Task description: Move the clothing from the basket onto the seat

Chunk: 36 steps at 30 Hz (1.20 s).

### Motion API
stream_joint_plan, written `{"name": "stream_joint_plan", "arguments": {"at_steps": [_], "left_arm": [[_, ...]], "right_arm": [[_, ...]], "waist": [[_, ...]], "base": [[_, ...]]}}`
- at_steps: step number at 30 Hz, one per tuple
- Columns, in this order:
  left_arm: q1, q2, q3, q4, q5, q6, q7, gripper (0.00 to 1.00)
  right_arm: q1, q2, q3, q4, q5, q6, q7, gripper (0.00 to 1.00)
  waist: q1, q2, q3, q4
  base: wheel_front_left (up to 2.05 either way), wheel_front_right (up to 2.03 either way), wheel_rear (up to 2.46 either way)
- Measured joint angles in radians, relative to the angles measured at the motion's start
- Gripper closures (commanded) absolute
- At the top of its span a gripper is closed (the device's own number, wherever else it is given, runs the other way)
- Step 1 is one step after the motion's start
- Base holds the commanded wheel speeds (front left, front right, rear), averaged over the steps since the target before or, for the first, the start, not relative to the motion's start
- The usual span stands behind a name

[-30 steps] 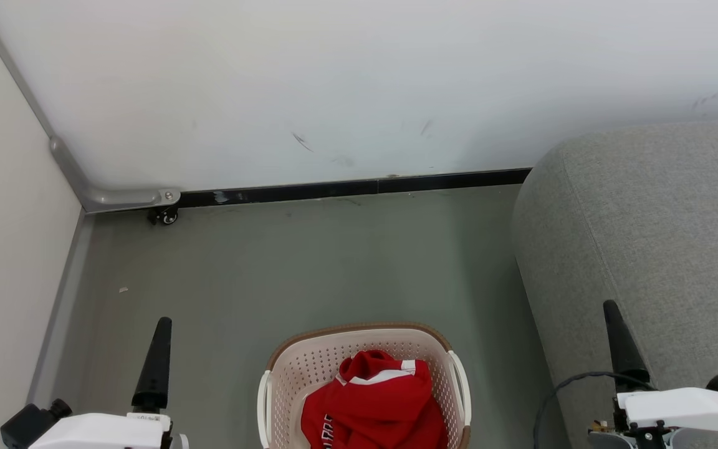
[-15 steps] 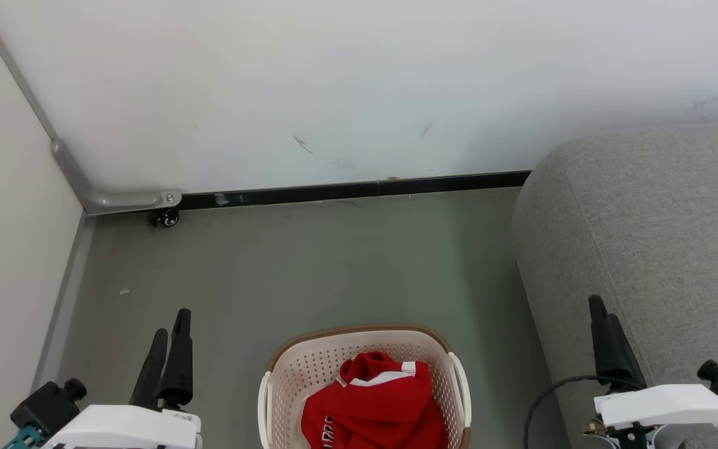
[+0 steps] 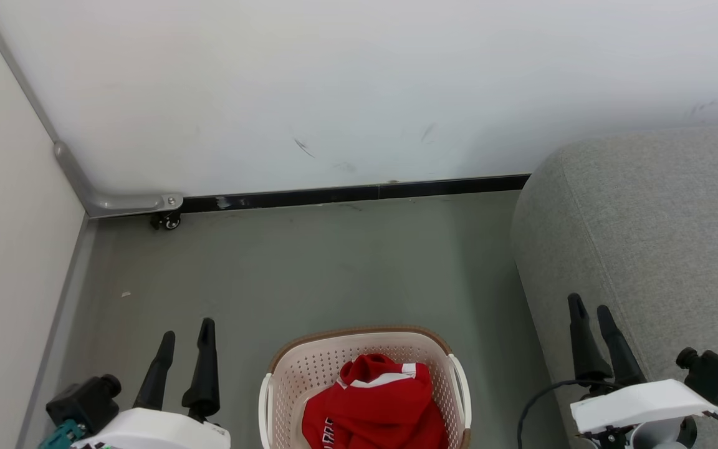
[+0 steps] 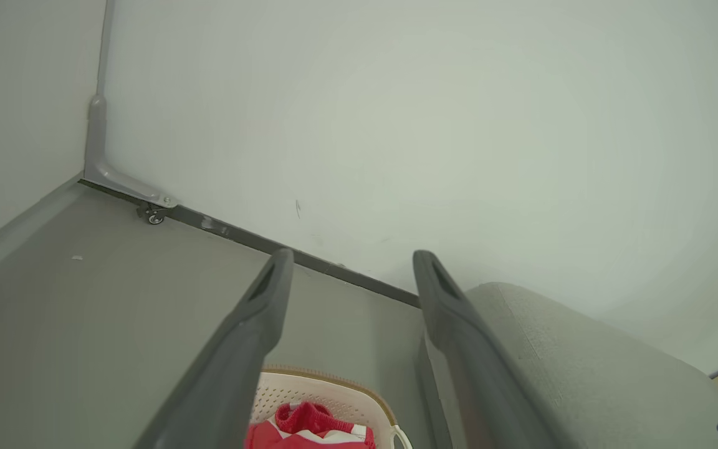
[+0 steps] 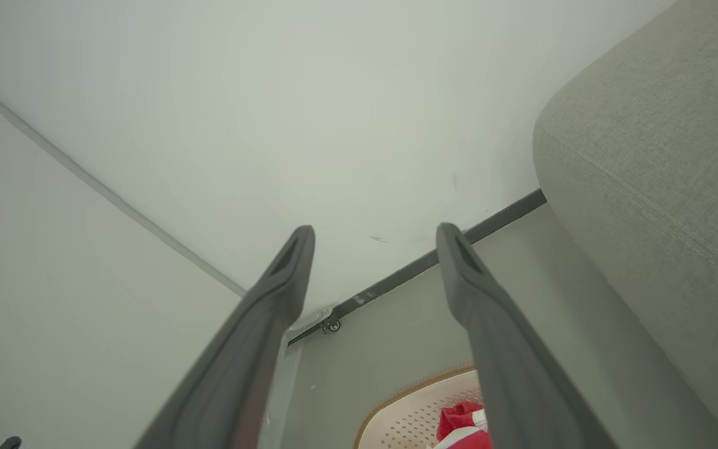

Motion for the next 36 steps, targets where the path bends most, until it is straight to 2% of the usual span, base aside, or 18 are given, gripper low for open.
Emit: {"name": "stream_joint_plan", "arguments": {"at_steps": [15, 27, 32, 36], "left_arm": [[0.002, 0.014, -0.076, 0.004, 0.294, 0.053, -0.053, 0.00], [0.003, 0.022, -0.111, 0.046, 0.502, 0.118, -0.097, 0.00], [0.003, 0.021, -0.118, 0.057, 0.568, 0.140, -0.116, 0.00], [0.003, 0.020, -0.117, 0.068, 0.575, 0.148, -0.117, 0.00]], "right_arm": [[-0.002, 0.001, 0.013, 0.026, -0.297, 0.000, -0.033, 0.00], [-0.004, 0.001, 0.015, 0.045, -0.511, 0.000, -0.064, 0.00], [-0.009, 0.001, 0.025, 0.054, -0.556, 0.000, -0.076, 0.00], [-0.018, 0.001, 0.027, 0.056, -0.557, 0.000, -0.084, 0.00]], "waist": [[-0.0015, 0.0000, -0.002, 0.003], [-0.0019, 0.0000, 0.001, 0.004], [-0.0020, 0.0000, 0.003, 0.006], [-0.0020, 0.0000, 0.005, 0.006]], "base": [[0.00, 0.00, 0.00], [0.00, 0.00, 0.00], [0.00, 0.00, 0.00], [0.00, 0.00, 0.00]]}}
